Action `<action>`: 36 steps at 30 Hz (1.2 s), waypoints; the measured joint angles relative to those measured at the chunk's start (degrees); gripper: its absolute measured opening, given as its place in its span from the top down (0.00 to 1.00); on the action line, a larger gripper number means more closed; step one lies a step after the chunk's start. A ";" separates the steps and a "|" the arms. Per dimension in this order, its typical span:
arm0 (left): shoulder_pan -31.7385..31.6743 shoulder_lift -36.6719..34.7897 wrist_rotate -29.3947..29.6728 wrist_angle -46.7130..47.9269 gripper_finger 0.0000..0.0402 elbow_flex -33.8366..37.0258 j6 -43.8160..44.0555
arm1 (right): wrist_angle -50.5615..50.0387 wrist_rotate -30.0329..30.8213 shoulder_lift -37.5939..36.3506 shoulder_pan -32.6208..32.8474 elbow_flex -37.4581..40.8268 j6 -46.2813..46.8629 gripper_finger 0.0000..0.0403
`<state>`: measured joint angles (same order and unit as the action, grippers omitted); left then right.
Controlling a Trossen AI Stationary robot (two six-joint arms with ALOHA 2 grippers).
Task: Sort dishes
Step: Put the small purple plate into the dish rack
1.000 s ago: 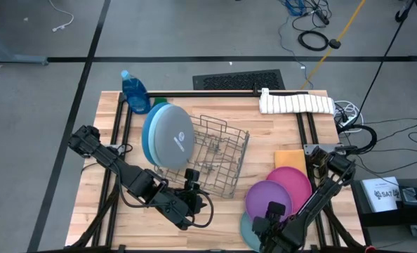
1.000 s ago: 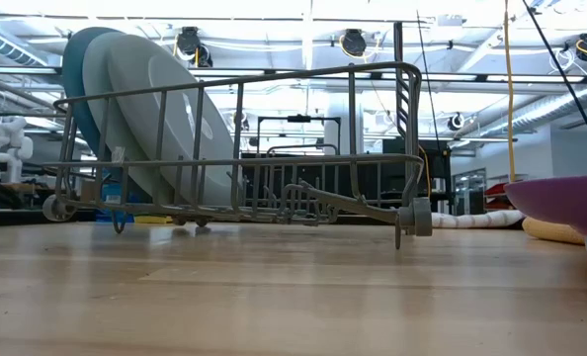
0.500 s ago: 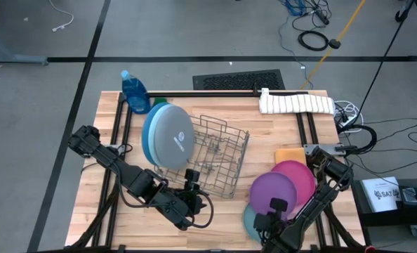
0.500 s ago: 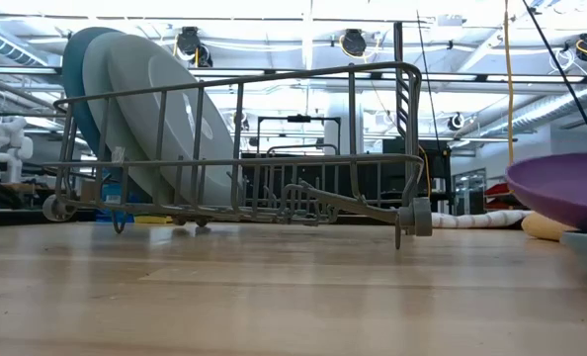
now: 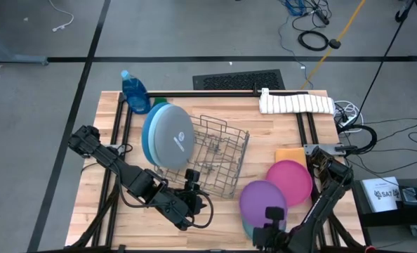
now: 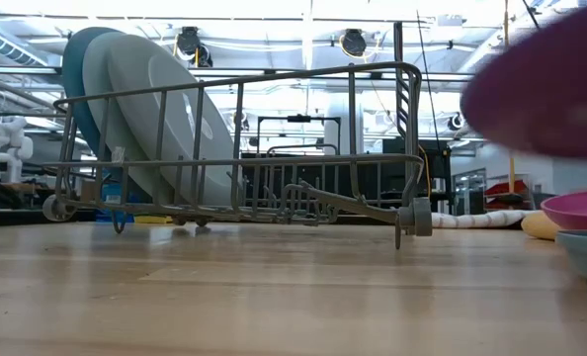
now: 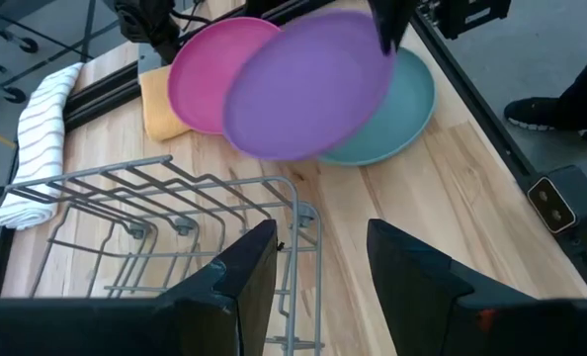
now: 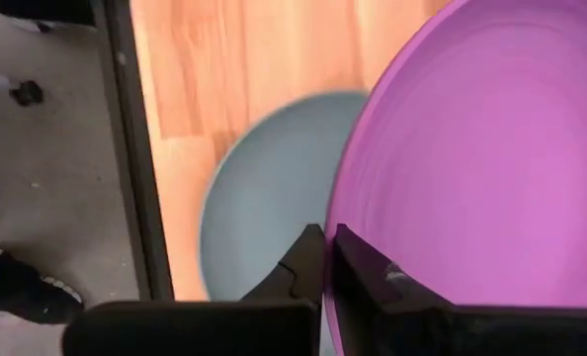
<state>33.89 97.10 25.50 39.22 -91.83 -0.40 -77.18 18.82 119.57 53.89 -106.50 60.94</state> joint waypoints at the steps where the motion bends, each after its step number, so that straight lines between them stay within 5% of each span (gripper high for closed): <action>1: 0.00 0.00 0.00 -0.01 0.60 0.00 -0.01 | -1.47 0.60 0.00 0.02 -1.97 -0.29 1.00; 13: 3.51 -3.19 2.37 -3.72 0.60 -2.30 -4.54 | -10.36 15.08 -0.17 1.32 -28.19 -7.90 1.00; 22: 6.24 -10.42 13.98 -3.72 0.60 -2.45 -15.71 | 0.64 16.99 -8.38 -0.95 -27.21 -30.76 1.00; 30: 2.27 -18.22 12.70 -3.53 0.60 -2.45 -20.03 | 2.87 3.20 -12.67 -11.29 -27.21 -48.59 1.00; 36: -3.88 -21.27 -6.62 4.55 0.56 -2.45 -19.09 | 3.66 -8.19 -12.87 -17.61 -27.19 -56.06 1.00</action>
<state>30.01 75.83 18.88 43.78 -94.28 -19.49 -73.52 10.63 106.69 36.28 -133.69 4.88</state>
